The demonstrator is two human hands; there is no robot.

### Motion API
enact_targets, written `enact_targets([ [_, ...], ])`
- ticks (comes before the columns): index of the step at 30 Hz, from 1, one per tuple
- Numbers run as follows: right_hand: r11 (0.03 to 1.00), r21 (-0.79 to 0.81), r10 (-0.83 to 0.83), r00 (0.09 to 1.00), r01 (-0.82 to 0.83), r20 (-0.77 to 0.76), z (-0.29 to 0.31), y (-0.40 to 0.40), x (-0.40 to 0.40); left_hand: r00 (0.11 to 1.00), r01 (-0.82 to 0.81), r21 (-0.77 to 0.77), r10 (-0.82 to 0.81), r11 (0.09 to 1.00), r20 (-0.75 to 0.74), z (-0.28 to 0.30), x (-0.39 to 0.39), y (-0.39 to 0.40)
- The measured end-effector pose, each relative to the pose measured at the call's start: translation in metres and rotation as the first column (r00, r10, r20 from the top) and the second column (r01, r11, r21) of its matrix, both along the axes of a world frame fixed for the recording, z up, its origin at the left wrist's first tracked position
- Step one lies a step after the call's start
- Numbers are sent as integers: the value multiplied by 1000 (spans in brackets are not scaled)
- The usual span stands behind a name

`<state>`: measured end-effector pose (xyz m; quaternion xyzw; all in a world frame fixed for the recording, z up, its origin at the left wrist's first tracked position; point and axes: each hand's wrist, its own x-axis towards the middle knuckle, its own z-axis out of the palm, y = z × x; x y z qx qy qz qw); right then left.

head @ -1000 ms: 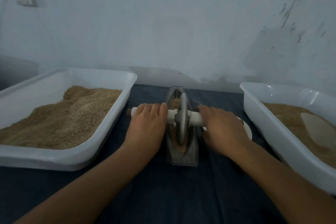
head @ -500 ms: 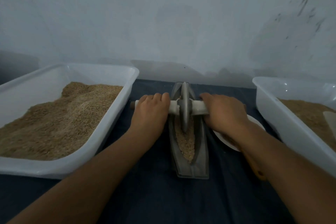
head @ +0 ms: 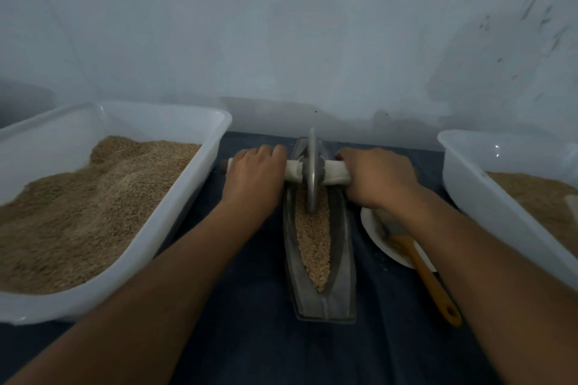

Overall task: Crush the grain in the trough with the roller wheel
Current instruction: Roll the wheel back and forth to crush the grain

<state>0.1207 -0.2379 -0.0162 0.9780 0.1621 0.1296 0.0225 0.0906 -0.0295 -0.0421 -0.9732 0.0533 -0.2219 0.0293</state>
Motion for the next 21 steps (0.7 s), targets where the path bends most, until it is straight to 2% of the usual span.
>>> enact_targets([
  [5, 999, -16, 31, 995, -29, 93, -4, -1, -36, 999, 21, 20, -22, 1000, 37, -8, -44, 1],
  [12, 992, 102, 57, 986, -73, 158, -32, -23, -96, 994, 76, 109, -84, 991, 72, -5, -96, -13],
  [18, 994, 42, 84, 957, -100, 277, -34, -24, -105, 991, 102, 61, -107, 993, 87, -13, -104, -9],
  [21, 994, 1, 101, 961, -105, 258, -26, -17, -87, 990, 111, 7, -111, 994, 92, -15, -88, -4],
])
